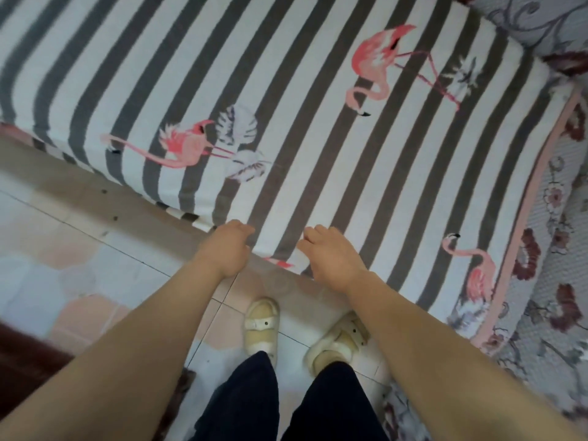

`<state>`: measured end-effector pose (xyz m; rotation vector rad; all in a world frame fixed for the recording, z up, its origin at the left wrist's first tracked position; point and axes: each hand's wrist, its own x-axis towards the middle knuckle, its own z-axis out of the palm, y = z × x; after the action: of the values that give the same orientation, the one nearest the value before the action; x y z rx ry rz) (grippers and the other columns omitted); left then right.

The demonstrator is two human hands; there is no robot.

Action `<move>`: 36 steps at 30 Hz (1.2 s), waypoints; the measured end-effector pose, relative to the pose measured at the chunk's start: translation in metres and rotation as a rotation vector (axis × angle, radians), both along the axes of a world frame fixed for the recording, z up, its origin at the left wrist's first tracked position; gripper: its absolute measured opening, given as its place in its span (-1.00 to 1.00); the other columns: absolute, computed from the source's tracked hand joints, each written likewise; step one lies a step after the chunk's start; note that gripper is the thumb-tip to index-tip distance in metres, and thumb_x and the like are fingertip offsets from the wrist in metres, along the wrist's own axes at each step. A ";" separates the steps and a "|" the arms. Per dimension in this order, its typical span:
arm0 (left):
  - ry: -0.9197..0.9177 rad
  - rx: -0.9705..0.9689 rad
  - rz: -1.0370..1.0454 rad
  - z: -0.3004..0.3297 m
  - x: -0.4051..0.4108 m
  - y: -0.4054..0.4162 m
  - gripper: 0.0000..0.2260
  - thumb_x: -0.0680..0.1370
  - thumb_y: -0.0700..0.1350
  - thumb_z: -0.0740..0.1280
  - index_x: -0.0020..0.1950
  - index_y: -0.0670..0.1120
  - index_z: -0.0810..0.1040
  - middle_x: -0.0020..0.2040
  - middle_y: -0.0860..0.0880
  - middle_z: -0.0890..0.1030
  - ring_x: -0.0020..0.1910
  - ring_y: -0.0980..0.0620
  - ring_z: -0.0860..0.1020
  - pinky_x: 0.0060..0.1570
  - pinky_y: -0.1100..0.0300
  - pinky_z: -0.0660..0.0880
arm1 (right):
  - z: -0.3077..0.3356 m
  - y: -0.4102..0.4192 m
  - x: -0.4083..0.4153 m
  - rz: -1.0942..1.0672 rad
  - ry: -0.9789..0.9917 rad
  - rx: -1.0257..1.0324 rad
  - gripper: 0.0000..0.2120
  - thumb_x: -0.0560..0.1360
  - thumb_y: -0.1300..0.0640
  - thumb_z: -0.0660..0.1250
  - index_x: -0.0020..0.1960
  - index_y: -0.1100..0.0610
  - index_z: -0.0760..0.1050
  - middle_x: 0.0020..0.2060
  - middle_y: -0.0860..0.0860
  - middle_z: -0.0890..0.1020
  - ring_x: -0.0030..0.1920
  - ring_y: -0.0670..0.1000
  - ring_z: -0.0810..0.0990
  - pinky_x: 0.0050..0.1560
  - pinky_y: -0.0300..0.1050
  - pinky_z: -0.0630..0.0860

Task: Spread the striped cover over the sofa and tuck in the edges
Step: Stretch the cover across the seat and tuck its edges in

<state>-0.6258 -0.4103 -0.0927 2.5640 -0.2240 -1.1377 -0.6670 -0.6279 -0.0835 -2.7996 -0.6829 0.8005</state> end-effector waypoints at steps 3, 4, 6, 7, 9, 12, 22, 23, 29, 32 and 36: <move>0.073 -0.031 0.173 -0.025 -0.020 -0.007 -0.66 0.49 -0.30 0.19 0.24 -0.22 0.50 0.26 -0.22 0.50 0.23 -0.17 0.48 0.24 0.08 0.43 | -0.008 0.022 -0.019 0.122 0.163 -0.017 -0.71 0.40 0.30 0.28 0.11 0.21 0.53 0.03 0.13 0.56 0.07 0.20 0.50 -0.02 0.02 0.38; 0.094 -0.050 0.249 -0.034 -0.026 -0.011 -0.65 0.49 -0.30 0.18 0.27 -0.20 0.48 0.28 -0.20 0.50 0.26 -0.16 0.47 0.26 0.11 0.39 | -0.013 0.025 -0.024 0.154 0.177 -0.060 -0.69 0.41 0.30 0.27 0.14 0.22 0.52 0.09 0.14 0.54 0.12 0.19 0.47 0.06 0.04 0.37; 0.135 -0.086 0.479 -0.051 -0.039 -0.022 -0.65 0.52 -0.29 0.17 0.29 -0.16 0.46 0.30 -0.17 0.49 0.28 -0.14 0.46 0.28 0.12 0.36 | -0.025 0.025 -0.032 0.148 0.127 -0.089 -0.63 0.40 0.31 0.26 0.20 0.22 0.49 0.16 0.13 0.49 0.18 0.17 0.40 0.17 0.02 0.31; 0.151 -0.109 0.632 -0.058 -0.045 -0.028 -0.67 0.52 -0.28 0.17 0.28 -0.15 0.46 0.28 -0.17 0.51 0.26 -0.14 0.48 0.27 0.10 0.38 | -0.029 0.024 -0.034 0.124 0.097 -0.073 -0.60 0.39 0.31 0.25 0.22 0.21 0.47 0.16 0.12 0.47 0.19 0.16 0.38 0.17 0.00 0.30; 0.177 -0.144 0.957 -0.072 -0.055 -0.042 -0.67 0.52 -0.28 0.19 0.28 -0.16 0.44 0.23 -0.20 0.53 0.21 -0.16 0.51 0.25 0.06 0.43 | -0.035 0.020 -0.035 0.098 0.055 -0.021 -0.58 0.37 0.32 0.26 0.22 0.19 0.45 0.12 0.10 0.46 0.16 0.15 0.39 0.11 -0.02 0.30; 0.338 -0.290 1.404 -0.097 -0.068 -0.064 -0.59 0.53 -0.32 0.16 0.38 -0.16 0.35 0.18 -0.22 0.54 0.03 -0.16 0.56 0.15 0.05 0.49 | -0.042 0.011 -0.033 0.113 0.028 0.032 -0.58 0.33 0.34 0.26 0.19 0.17 0.47 0.10 0.09 0.47 0.13 0.14 0.42 0.05 -0.03 0.35; 0.553 -0.701 1.928 -0.135 -0.081 -0.115 -0.84 0.60 -0.22 0.16 -0.07 -0.08 0.52 -0.10 -0.11 0.57 -0.31 0.03 0.49 -0.47 0.31 0.44 | -0.043 -0.008 -0.028 0.080 -0.156 0.189 -0.89 0.28 0.27 0.48 -0.24 0.18 0.57 -0.31 0.09 0.55 -0.27 0.15 0.54 -0.34 -0.07 0.39; 0.535 -0.654 1.911 -0.137 -0.086 -0.117 -0.85 0.60 -0.19 0.18 -0.04 -0.09 0.53 -0.03 -0.14 0.58 -0.29 0.03 0.49 -0.46 0.30 0.42 | -0.043 -0.011 -0.028 0.077 -0.151 0.174 -0.85 0.25 0.25 0.52 -0.28 0.17 0.55 -0.33 0.08 0.55 -0.29 0.14 0.54 -0.37 -0.09 0.37; 0.484 -0.484 1.777 -0.128 -0.115 -0.122 -0.77 0.63 -0.13 0.11 0.08 -0.04 0.57 -0.26 -0.09 0.53 -0.48 0.02 0.41 -0.43 0.23 0.44 | -0.043 -0.030 -0.036 0.066 -0.125 0.129 -0.87 0.24 0.33 0.46 -0.24 0.19 0.58 -0.28 0.09 0.57 -0.26 0.14 0.53 -0.35 -0.03 0.46; 0.482 -0.541 1.734 -0.113 -0.096 -0.125 -0.84 0.61 -0.16 0.13 0.09 -0.08 0.49 -0.06 -0.15 0.59 -0.23 -0.07 0.56 -0.22 0.08 0.57 | -0.037 -0.036 -0.039 0.070 -0.151 0.147 -0.86 0.26 0.34 0.42 -0.21 0.20 0.59 -0.27 0.09 0.58 -0.25 0.16 0.54 -0.33 -0.03 0.45; -0.098 -0.251 1.831 -0.098 -0.075 -0.124 -0.56 0.60 -0.17 0.15 0.49 -0.13 0.19 0.43 -0.23 0.29 0.34 -0.21 0.38 0.30 0.06 0.32 | -0.028 -0.043 -0.044 0.043 -0.155 0.163 -0.81 0.20 0.45 0.33 -0.26 0.22 0.54 -0.30 0.12 0.54 -0.28 0.17 0.51 -0.34 -0.06 0.34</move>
<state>-0.7005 -0.5346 -0.1910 1.4519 1.4779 -0.1559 -0.7110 -0.6707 -0.1112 -2.7260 -0.7970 0.5130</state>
